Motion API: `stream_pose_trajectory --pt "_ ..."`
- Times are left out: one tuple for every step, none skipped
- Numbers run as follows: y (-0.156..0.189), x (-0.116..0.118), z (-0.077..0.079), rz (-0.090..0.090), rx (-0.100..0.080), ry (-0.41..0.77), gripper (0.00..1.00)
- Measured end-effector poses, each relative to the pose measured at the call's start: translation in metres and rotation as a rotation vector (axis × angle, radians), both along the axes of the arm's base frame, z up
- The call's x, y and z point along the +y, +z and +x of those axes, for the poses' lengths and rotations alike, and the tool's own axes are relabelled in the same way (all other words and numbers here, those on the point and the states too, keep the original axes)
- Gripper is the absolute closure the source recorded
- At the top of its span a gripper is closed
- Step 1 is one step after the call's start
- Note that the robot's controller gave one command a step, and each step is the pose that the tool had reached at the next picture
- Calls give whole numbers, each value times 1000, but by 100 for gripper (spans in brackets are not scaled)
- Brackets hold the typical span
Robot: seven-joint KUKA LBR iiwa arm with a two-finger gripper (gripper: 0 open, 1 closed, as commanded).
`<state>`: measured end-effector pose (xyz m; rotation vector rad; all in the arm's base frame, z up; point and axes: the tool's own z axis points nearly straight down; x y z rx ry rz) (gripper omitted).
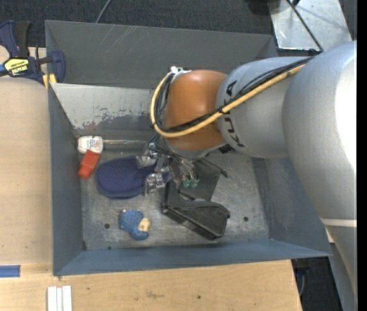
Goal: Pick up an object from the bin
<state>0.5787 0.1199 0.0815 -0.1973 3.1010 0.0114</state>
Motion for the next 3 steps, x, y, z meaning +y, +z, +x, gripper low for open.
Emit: stream_pose_trajectory --pt "6 -14 -1 -12 -10 393 100" --pt "144 -10 5 -17 18 427 100" --pt "254 -66 -32 -22 19 583 100"
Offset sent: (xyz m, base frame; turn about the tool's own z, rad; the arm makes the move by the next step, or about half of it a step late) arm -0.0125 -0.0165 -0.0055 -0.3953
